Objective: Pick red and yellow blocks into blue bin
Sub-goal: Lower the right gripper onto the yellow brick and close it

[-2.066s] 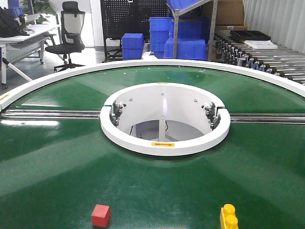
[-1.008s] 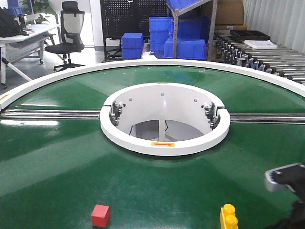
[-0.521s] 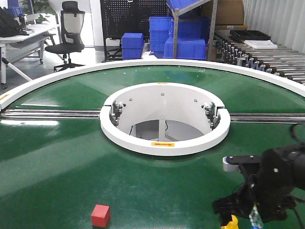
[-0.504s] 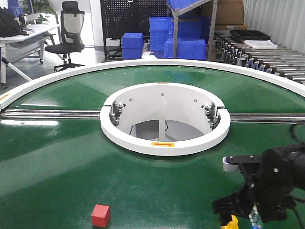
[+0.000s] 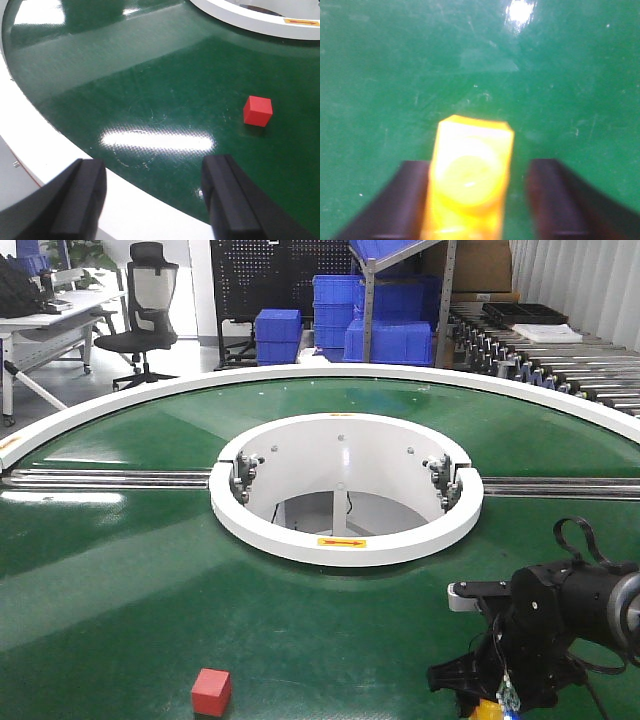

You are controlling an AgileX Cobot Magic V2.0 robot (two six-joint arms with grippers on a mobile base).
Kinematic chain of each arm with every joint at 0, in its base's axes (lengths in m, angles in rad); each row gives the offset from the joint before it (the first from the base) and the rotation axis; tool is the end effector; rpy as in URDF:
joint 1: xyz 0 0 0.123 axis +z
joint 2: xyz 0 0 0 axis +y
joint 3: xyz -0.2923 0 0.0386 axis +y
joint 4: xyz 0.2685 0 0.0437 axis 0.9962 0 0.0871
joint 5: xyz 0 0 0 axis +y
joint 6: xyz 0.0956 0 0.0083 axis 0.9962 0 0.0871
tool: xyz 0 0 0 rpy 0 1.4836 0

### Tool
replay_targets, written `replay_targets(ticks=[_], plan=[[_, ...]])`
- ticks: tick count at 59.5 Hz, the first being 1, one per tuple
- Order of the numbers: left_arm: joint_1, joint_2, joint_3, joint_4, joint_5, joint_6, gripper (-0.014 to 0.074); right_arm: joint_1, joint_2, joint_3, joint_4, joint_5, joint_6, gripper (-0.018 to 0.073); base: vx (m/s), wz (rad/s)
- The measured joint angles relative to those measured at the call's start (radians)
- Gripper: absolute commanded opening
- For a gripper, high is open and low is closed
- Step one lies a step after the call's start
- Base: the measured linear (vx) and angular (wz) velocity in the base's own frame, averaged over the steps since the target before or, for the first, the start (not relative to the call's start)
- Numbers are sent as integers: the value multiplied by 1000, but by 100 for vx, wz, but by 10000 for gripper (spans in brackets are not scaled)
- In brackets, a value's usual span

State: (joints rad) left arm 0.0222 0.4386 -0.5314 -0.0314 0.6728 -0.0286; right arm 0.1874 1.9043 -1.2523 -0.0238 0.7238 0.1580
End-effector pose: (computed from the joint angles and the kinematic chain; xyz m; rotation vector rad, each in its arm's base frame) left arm 0.0996 0.0003 0.3051 -0.0657 2.0624 -0.0393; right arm 0.3921 0.0728 0.1662 -0.0643 2.8594 0.0440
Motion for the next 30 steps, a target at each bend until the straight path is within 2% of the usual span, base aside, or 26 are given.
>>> replay_targets(ticks=[7,13,21,30], plan=[[0,0,0,-1,0,0,535,0,-10,0,0,15,-3,257,0,0],[-17,0,0,-12,0,15,535,1,-58,0,0,37,-28,253,0,0],[-96,17,-16,-38,9,75,535,4,-182,22,2,57,-97,253,0,0],[-204,125,-111,-45,73,119,535,4,-361,106,16,64,-202,253,0,0]])
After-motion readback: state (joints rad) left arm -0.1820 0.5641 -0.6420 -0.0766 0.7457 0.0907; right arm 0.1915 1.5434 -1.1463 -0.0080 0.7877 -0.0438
